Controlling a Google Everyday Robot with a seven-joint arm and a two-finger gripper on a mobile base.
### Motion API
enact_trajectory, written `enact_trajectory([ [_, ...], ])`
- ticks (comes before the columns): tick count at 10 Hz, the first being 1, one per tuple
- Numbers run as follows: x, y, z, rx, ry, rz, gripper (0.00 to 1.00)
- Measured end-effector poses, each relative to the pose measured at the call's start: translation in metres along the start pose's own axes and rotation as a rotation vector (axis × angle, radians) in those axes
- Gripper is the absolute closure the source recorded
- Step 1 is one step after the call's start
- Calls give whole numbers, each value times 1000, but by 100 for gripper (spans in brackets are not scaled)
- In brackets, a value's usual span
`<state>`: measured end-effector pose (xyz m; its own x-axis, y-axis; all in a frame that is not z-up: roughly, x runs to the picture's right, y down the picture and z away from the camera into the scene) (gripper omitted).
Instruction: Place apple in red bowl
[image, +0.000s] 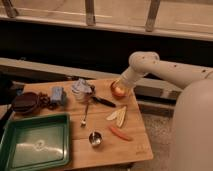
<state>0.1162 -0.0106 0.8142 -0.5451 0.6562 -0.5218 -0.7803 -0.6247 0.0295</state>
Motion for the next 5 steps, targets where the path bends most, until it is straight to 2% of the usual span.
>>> enact_trajectory([
  [5, 0, 1, 0, -5, 5, -3, 100],
])
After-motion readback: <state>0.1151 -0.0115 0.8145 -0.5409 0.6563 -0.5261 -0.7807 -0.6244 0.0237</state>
